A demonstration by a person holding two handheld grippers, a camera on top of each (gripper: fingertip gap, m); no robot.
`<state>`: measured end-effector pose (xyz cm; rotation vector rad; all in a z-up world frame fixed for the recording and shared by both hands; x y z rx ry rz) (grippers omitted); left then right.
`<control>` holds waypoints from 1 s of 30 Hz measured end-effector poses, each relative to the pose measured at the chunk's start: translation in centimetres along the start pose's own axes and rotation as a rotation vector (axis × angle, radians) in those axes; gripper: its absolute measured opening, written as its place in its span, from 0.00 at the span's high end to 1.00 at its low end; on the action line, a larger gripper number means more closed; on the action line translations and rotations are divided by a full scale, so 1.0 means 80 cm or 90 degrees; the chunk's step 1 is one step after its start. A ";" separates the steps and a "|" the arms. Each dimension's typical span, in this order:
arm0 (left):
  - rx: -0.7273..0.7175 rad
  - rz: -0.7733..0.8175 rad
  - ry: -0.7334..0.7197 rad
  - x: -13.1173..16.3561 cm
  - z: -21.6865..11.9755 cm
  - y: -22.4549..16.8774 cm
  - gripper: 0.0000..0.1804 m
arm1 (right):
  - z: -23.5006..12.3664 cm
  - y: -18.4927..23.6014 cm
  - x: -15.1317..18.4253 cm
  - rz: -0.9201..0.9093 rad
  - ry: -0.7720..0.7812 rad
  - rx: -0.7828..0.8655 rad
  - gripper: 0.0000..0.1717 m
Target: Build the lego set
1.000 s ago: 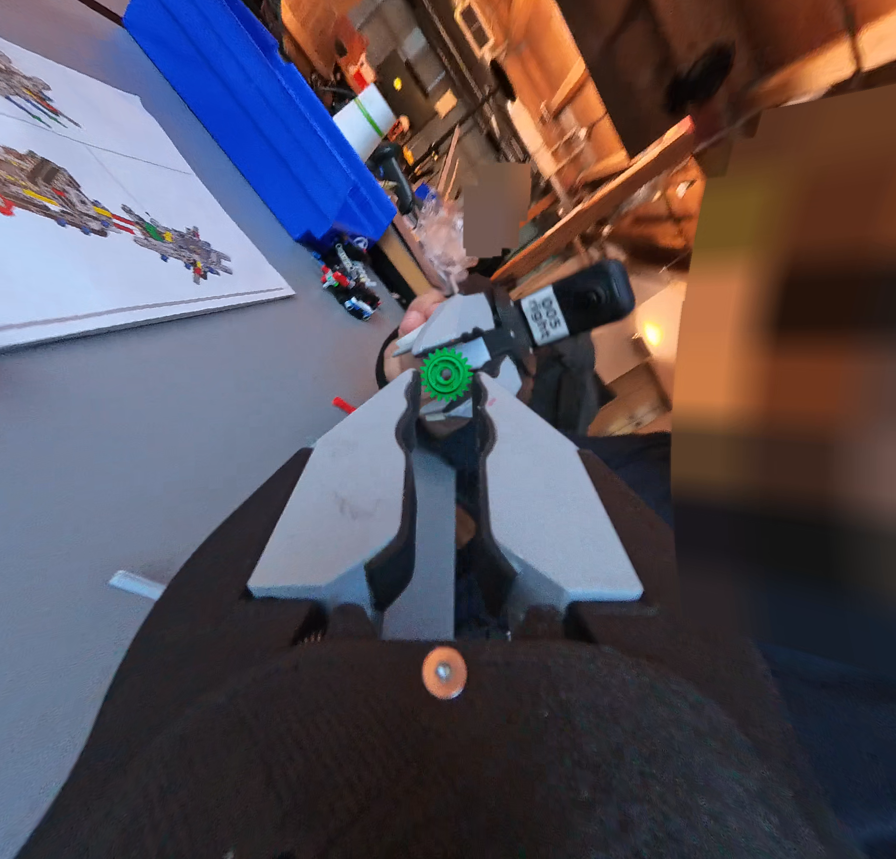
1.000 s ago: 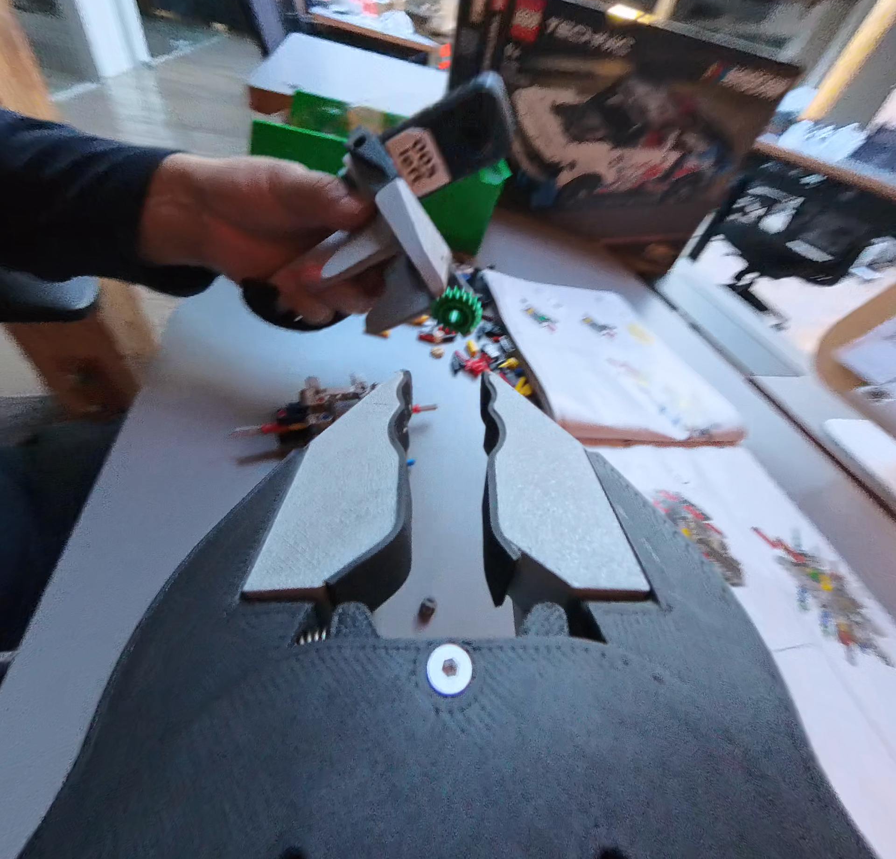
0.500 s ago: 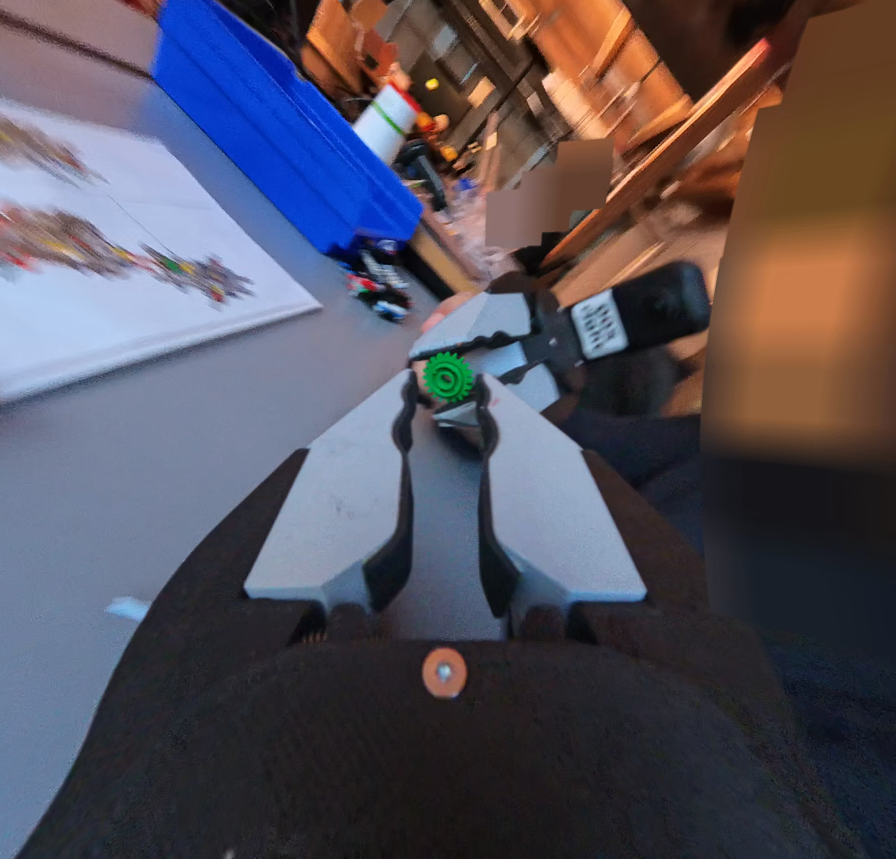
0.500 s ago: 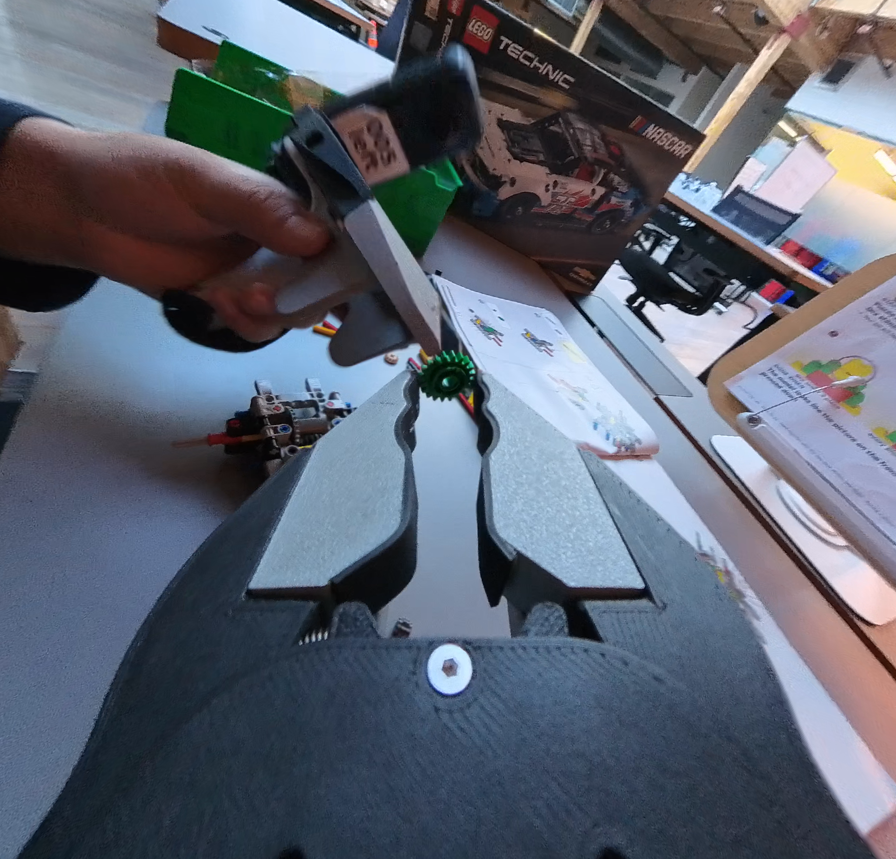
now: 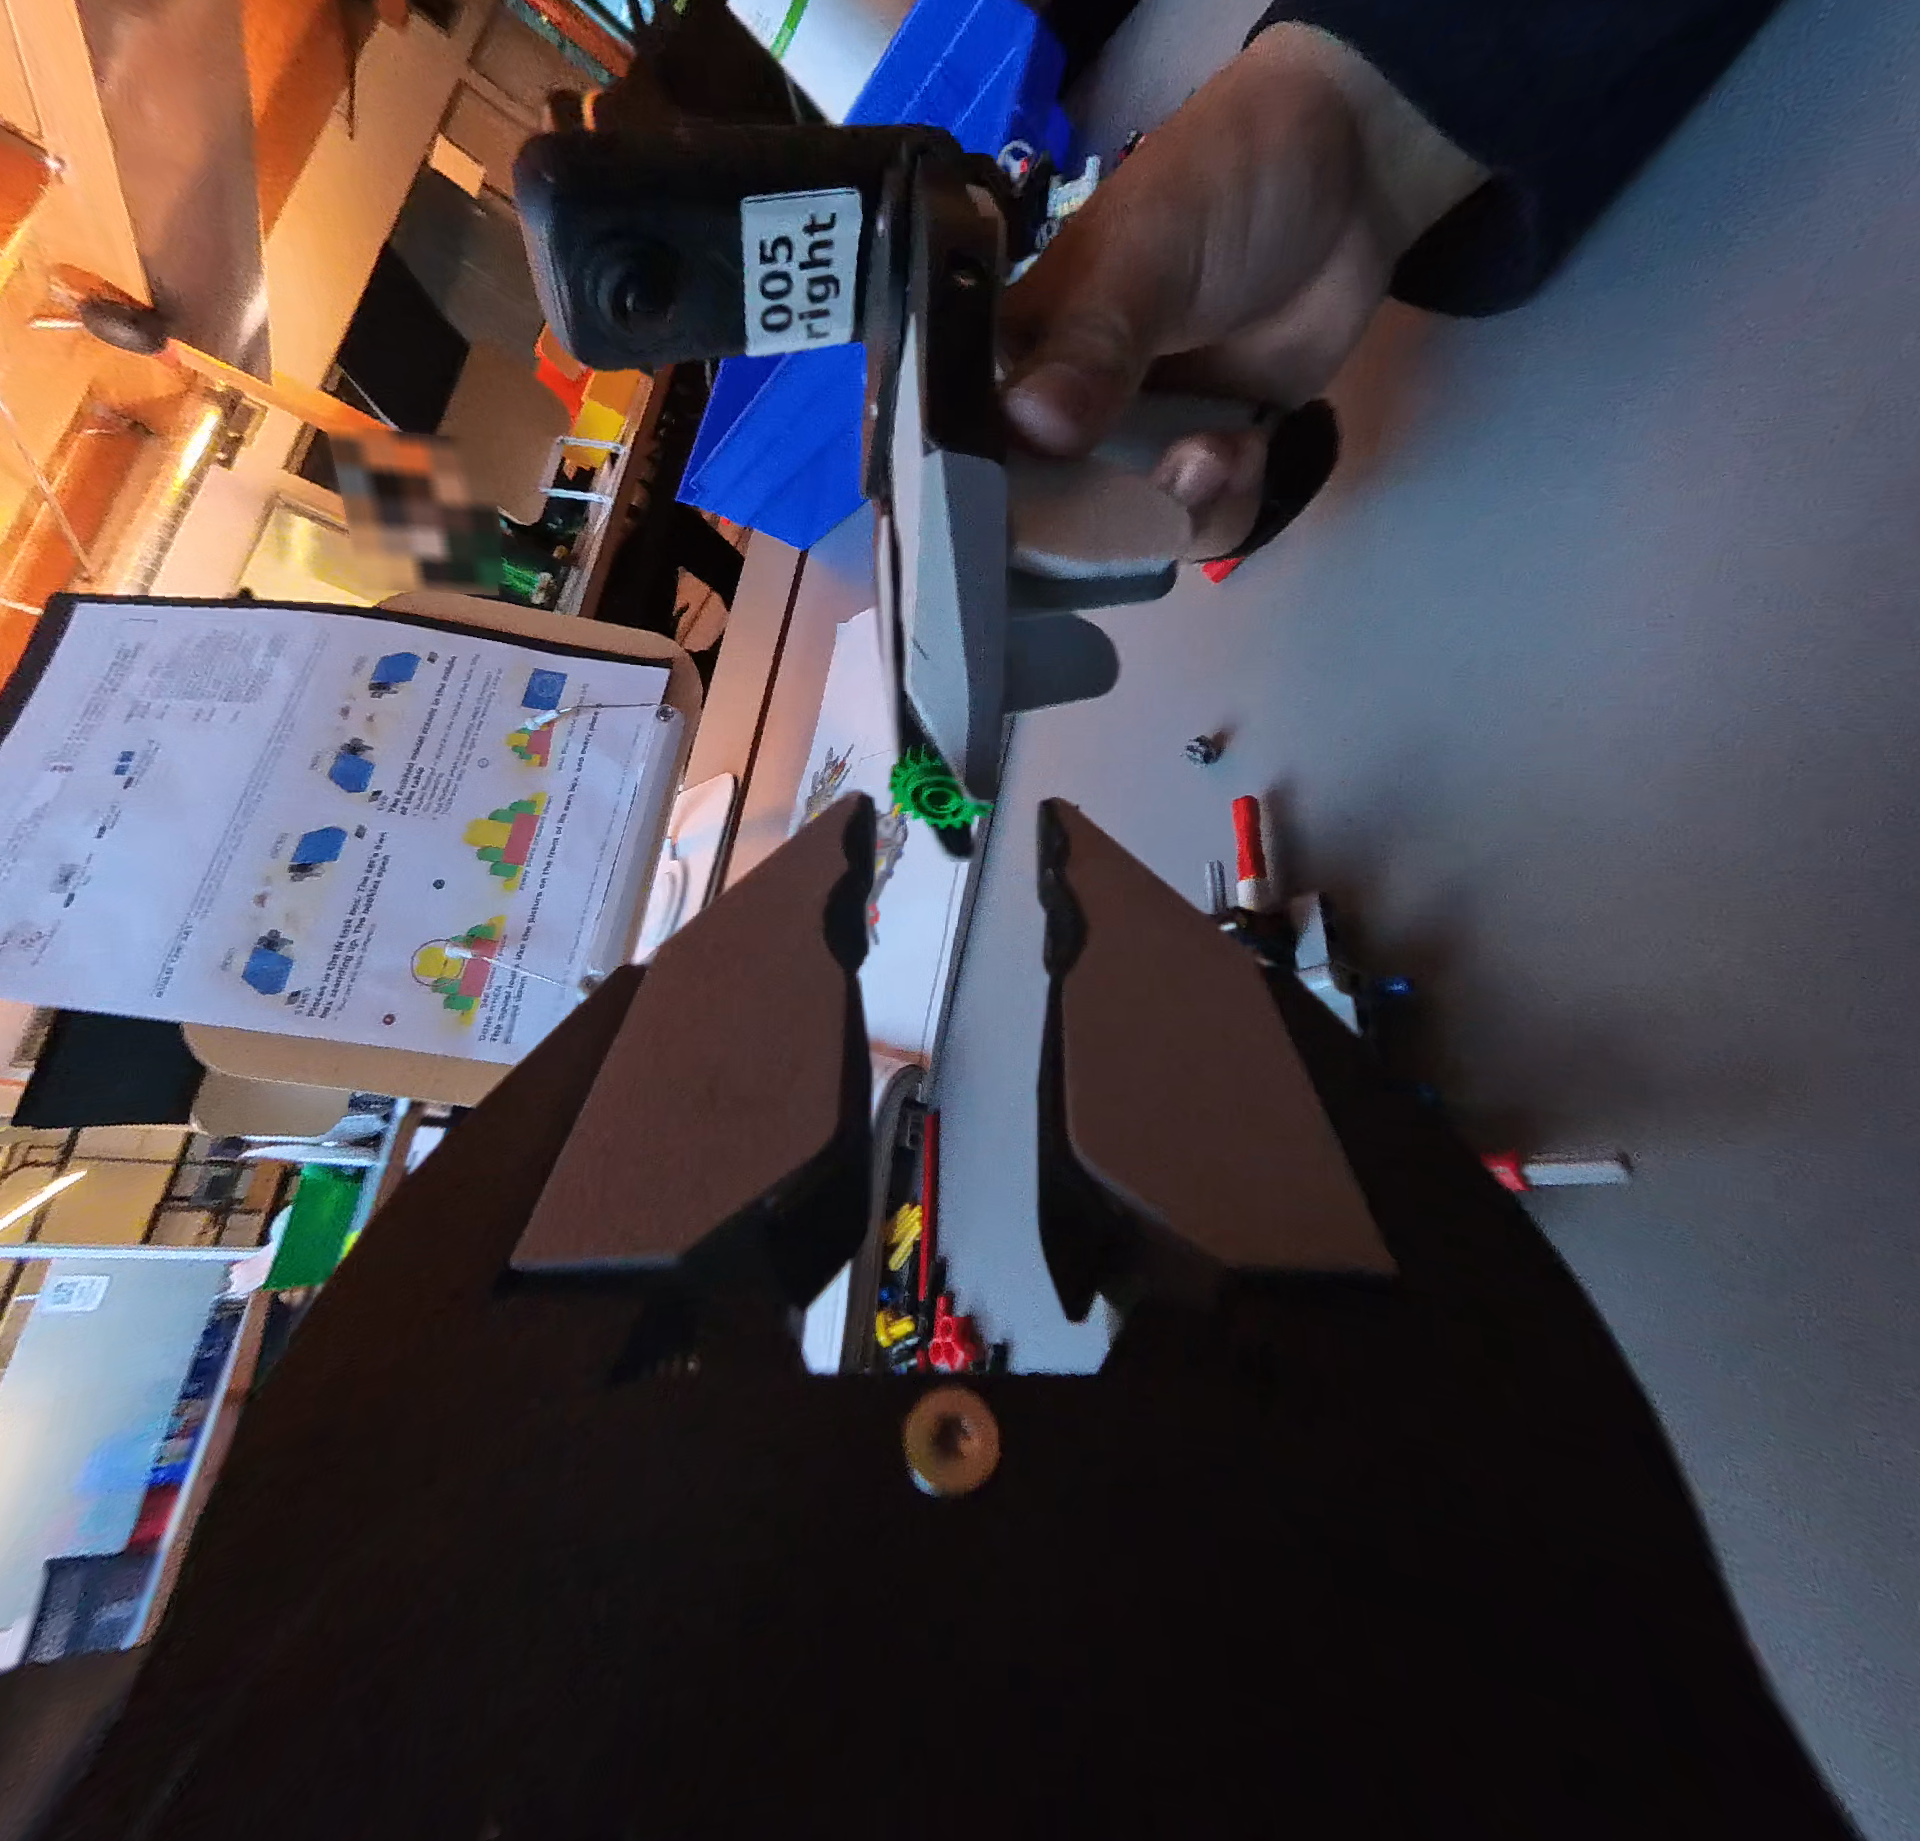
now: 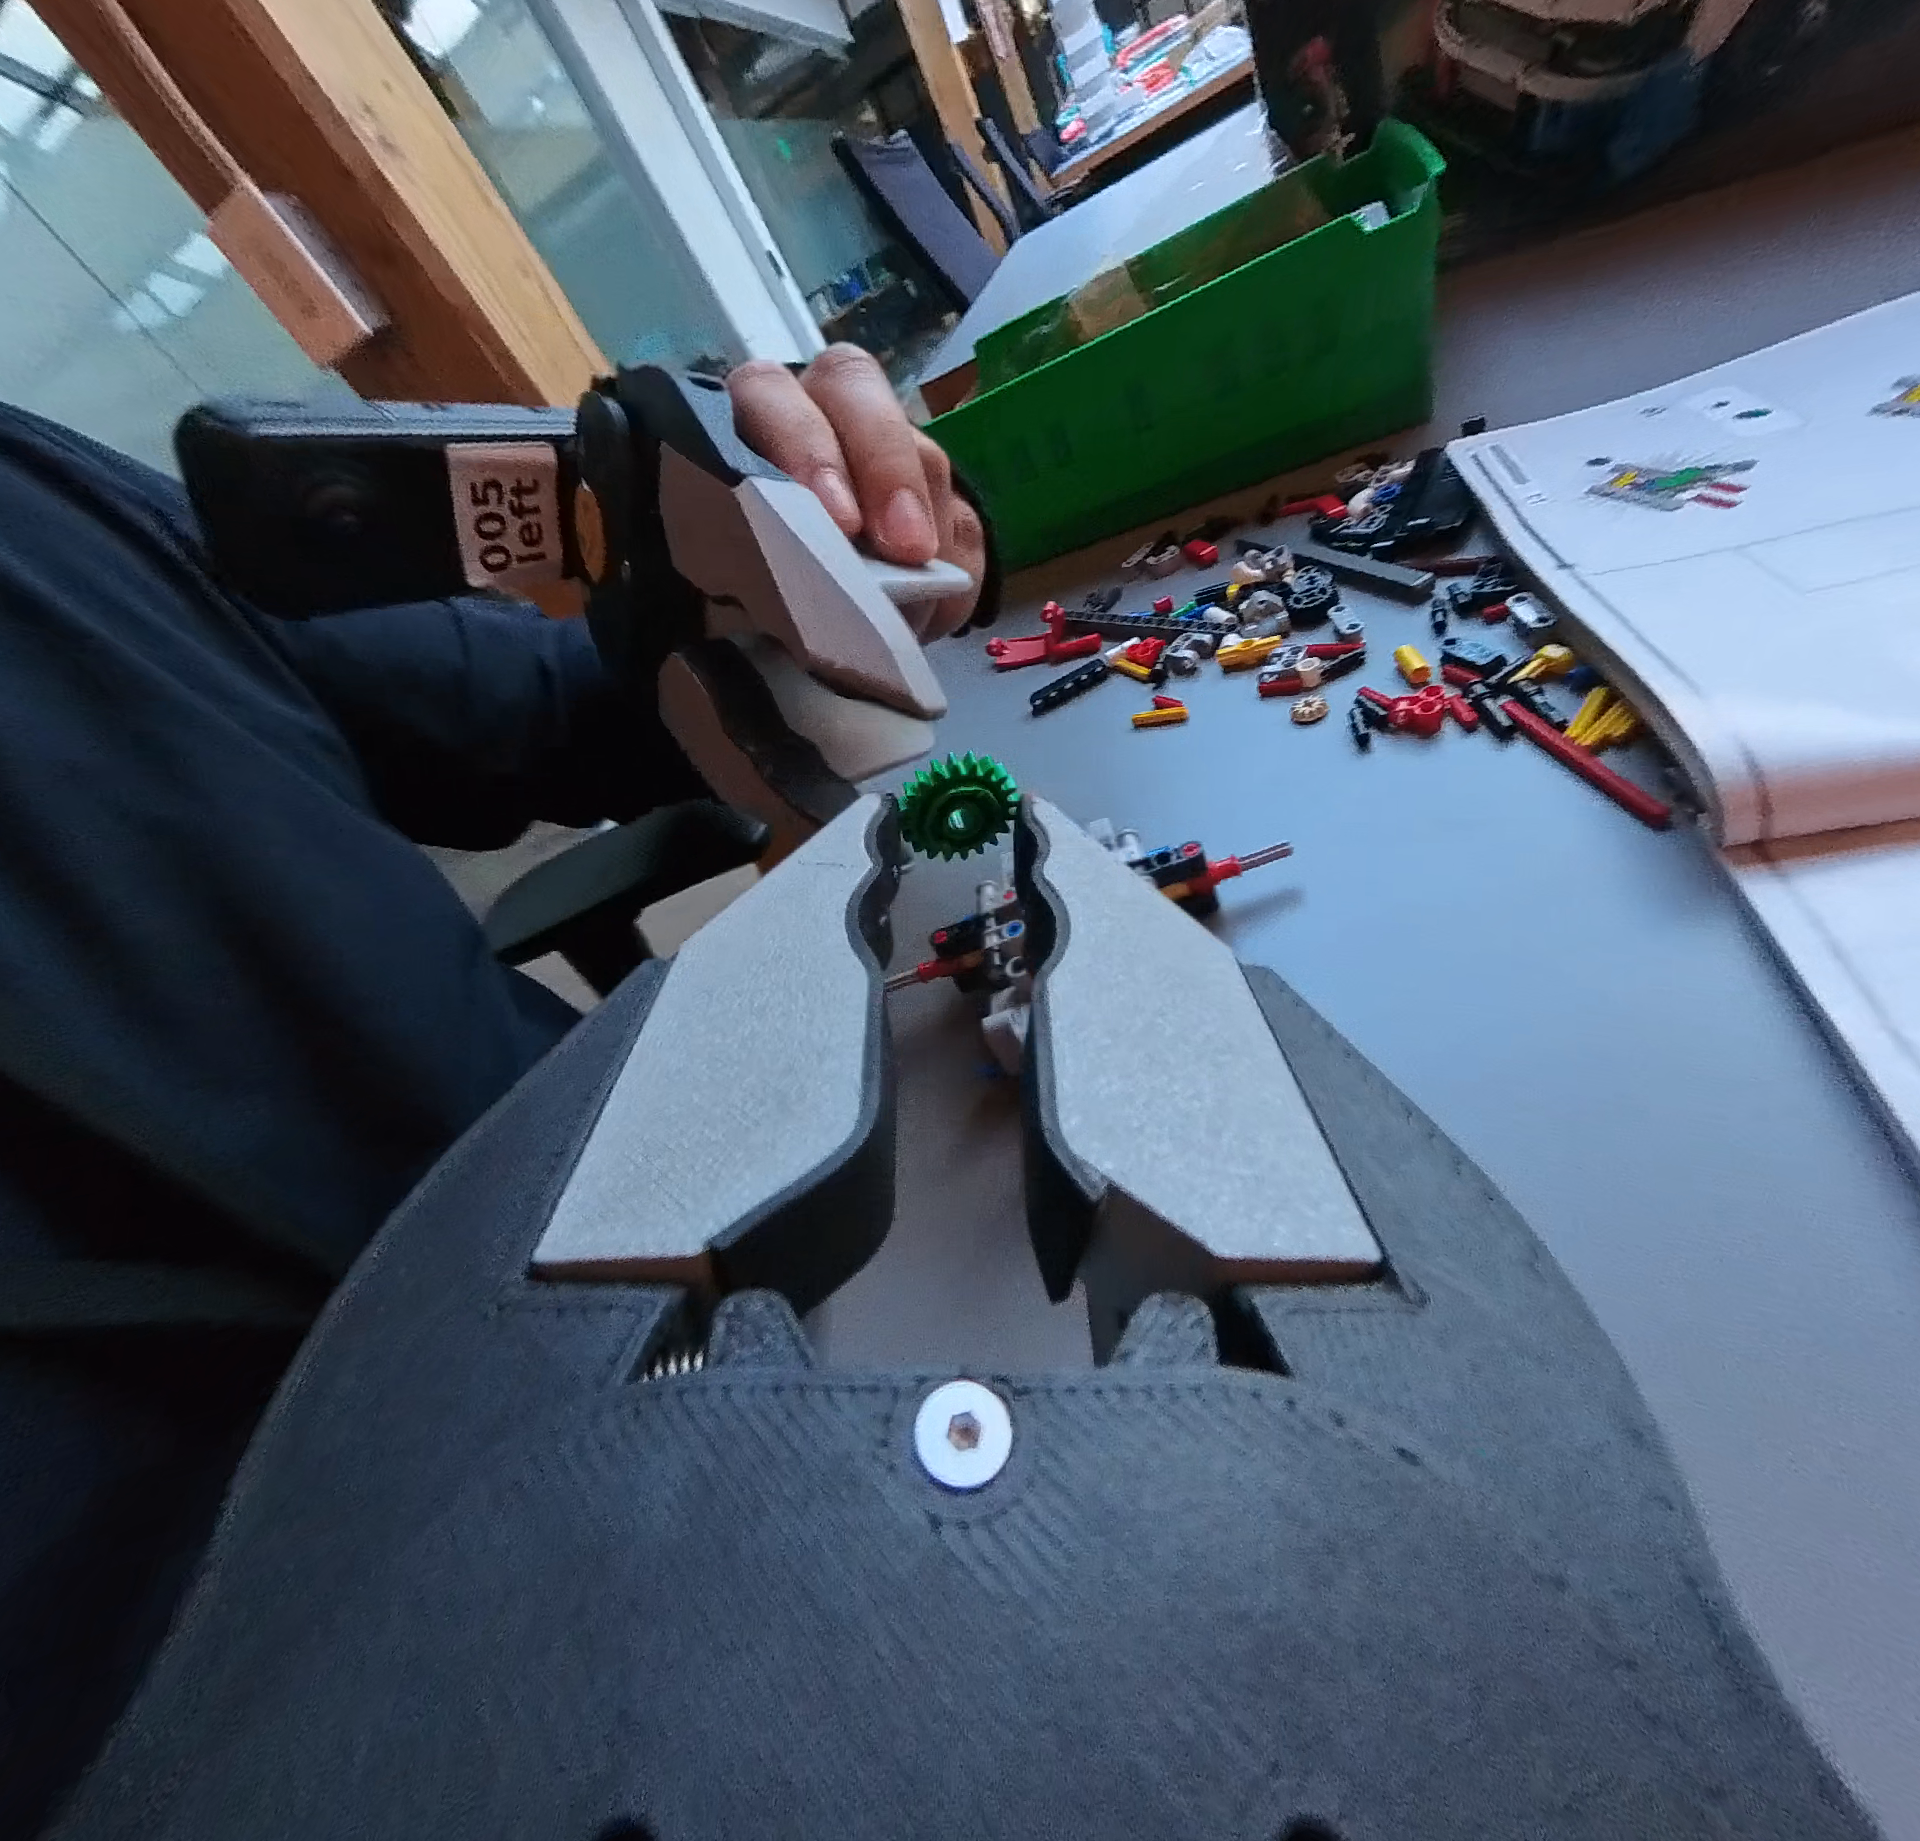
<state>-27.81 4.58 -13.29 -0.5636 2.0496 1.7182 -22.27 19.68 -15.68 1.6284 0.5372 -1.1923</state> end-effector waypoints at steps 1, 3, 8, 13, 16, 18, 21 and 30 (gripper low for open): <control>-0.008 0.004 0.003 0.001 0.001 0.001 0.84 | 0.000 -0.001 0.001 0.016 -0.002 -0.015 0.90; -0.008 0.007 0.007 0.002 0.003 0.001 0.83 | 0.000 -0.004 0.003 0.041 -0.010 -0.032 0.90; -0.002 0.053 0.006 -0.002 0.006 -0.008 0.91 | 0.004 -0.007 0.007 0.067 -0.002 -0.051 0.90; 0.020 0.004 0.027 0.003 0.005 -0.008 0.92 | 0.005 -0.011 0.011 0.079 0.008 -0.037 0.90; 0.020 -0.039 0.032 0.004 0.002 -0.006 0.94 | 0.004 -0.010 0.010 0.082 0.001 -0.040 0.90; 0.021 -0.061 0.038 0.005 0.001 -0.004 0.97 | 0.003 -0.010 0.009 0.086 -0.005 -0.049 0.90; 0.016 -0.069 0.036 0.004 0.002 -0.002 0.98 | 0.005 -0.009 0.010 0.093 -0.005 -0.058 0.90; 0.047 -0.040 0.035 0.003 0.000 -0.003 0.91 | 0.003 -0.010 0.011 0.116 -0.013 -0.082 0.89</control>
Point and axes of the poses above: each gripper's, where its closed fingertips meet, z out along the fingers, x out of its underside, y = z × x across the jaws, the point moved 9 cm from there along -z, back along the fingers, and after that the axes turned 11 degrees about -x, right-handed, at the moved point
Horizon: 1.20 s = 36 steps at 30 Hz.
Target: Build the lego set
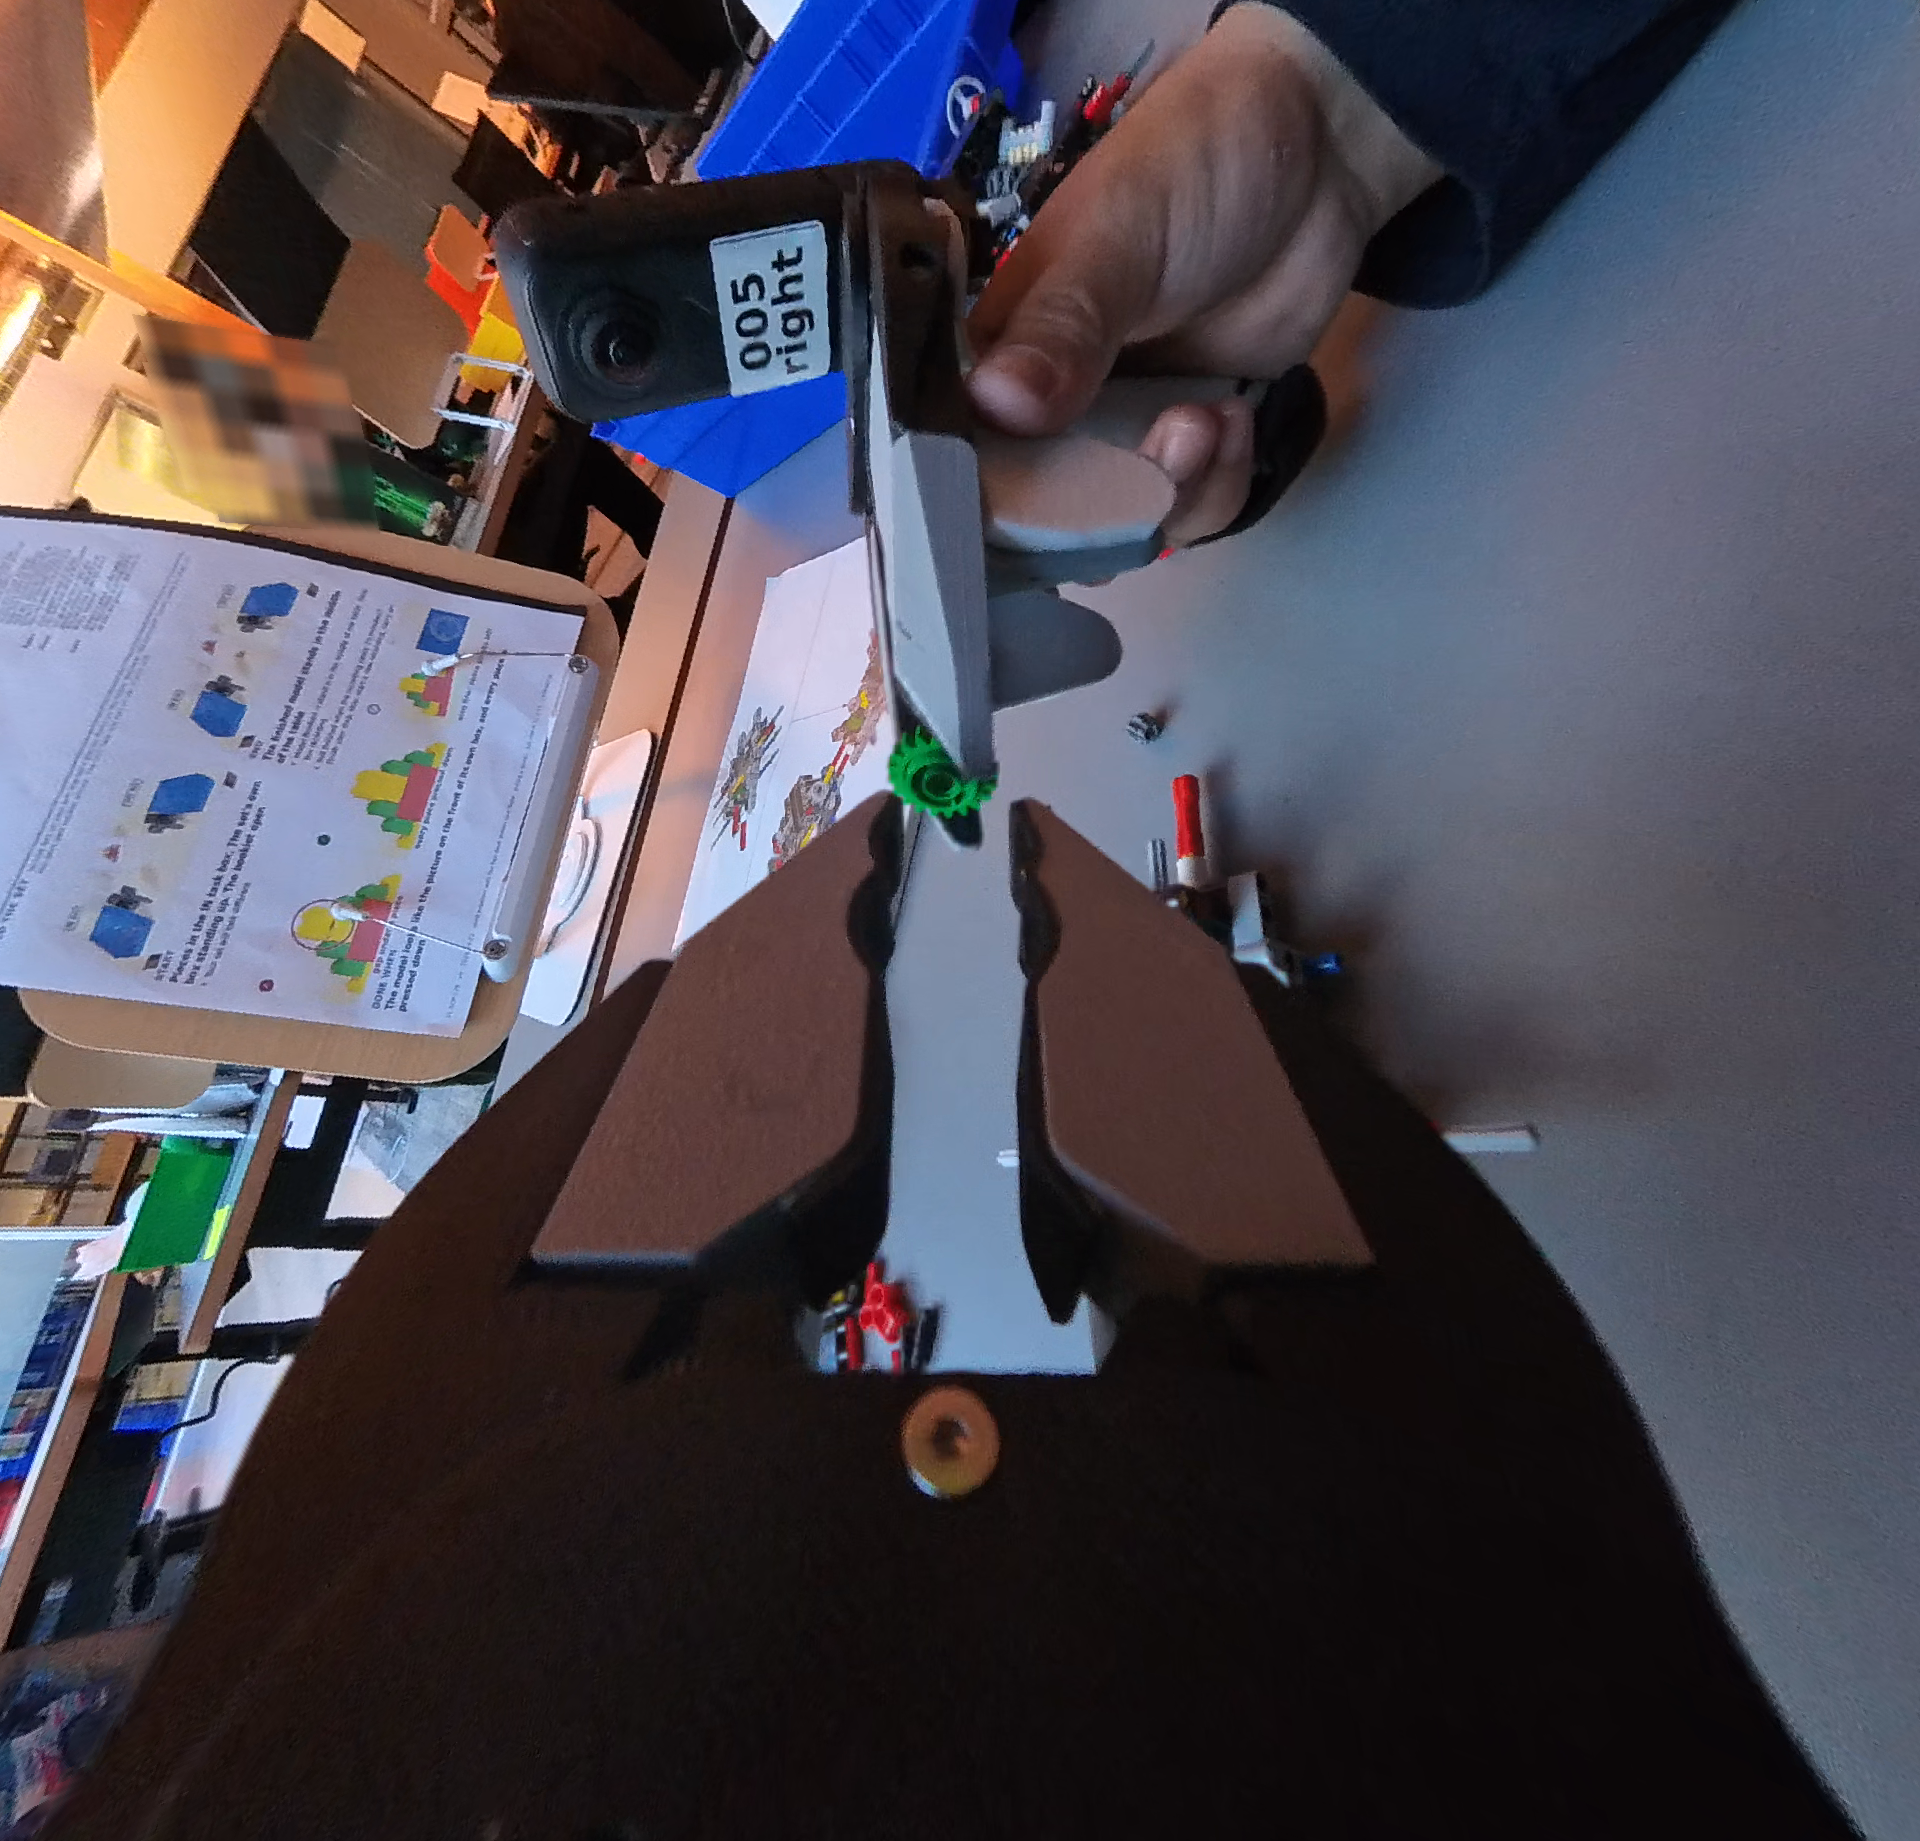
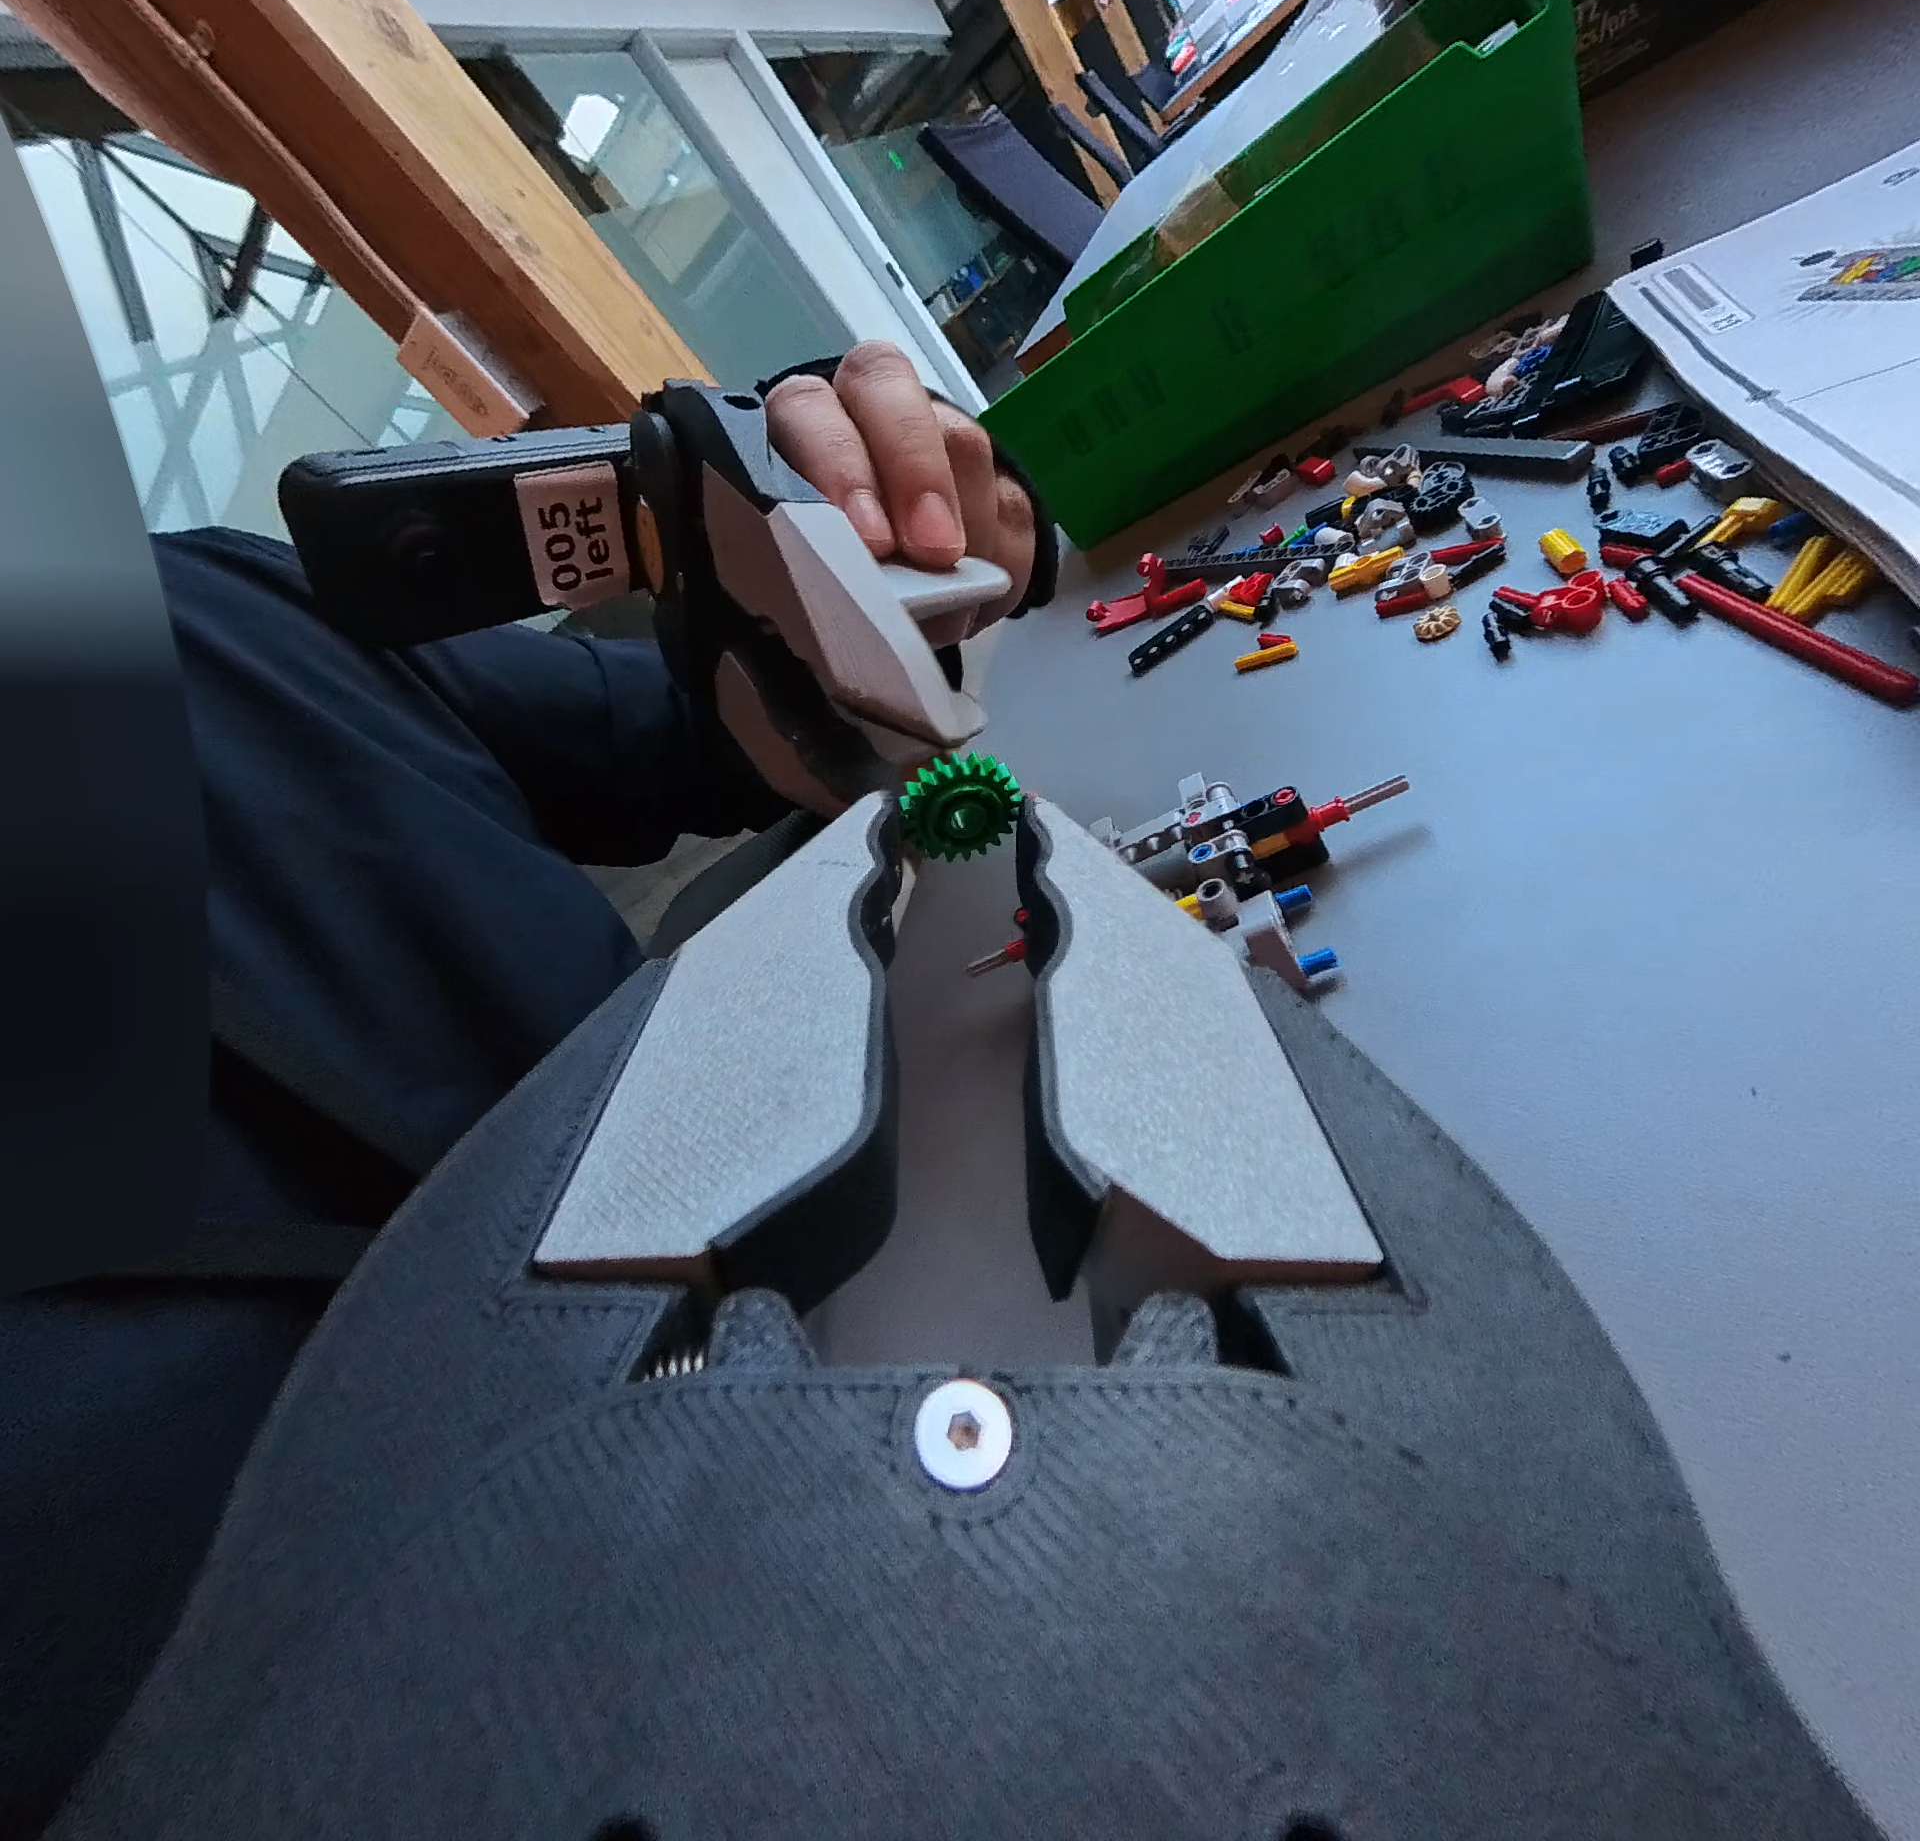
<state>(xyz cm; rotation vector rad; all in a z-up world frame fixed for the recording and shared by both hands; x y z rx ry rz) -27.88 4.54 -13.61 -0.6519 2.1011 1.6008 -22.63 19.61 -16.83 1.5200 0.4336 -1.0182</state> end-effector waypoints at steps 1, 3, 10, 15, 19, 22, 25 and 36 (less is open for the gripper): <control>0.006 0.000 0.004 0.002 0.000 0.001 0.91 | 0.001 0.000 0.001 0.008 0.006 -0.008 0.89; 0.033 -0.020 0.000 0.005 -0.001 0.002 0.90 | 0.003 0.000 0.004 0.034 0.020 -0.033 0.89; 0.023 -0.037 0.001 0.002 0.003 -0.003 0.90 | 0.007 -0.005 0.008 0.080 0.015 -0.053 0.89; 0.035 -0.041 0.014 0.006 0.007 -0.014 0.90 | 0.013 -0.008 0.013 0.084 0.034 -0.044 0.89; 0.047 -0.098 0.040 0.017 0.007 -0.014 0.90 | 0.010 -0.011 0.014 0.070 0.057 -0.007 0.89; 0.088 -0.201 0.076 0.041 0.003 -0.013 0.90 | -0.008 -0.006 0.010 0.011 0.093 0.060 0.84; 0.181 -0.342 0.112 0.059 0.003 -0.016 0.90 | -0.023 -0.006 0.017 -0.069 0.181 0.177 0.83; 0.242 -0.401 0.136 0.070 0.018 -0.019 0.90 | 0.017 -0.015 0.048 -0.267 0.420 0.313 0.98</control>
Point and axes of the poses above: each gripper's, where its closed fingertips meet, z out along the fingers, x out of its underside, y = z × x across the jaws, the point moved 9 cm from there along -z, back along the fingers, and after that the axes turned 11 degrees about -x, right-handed, at the moved point
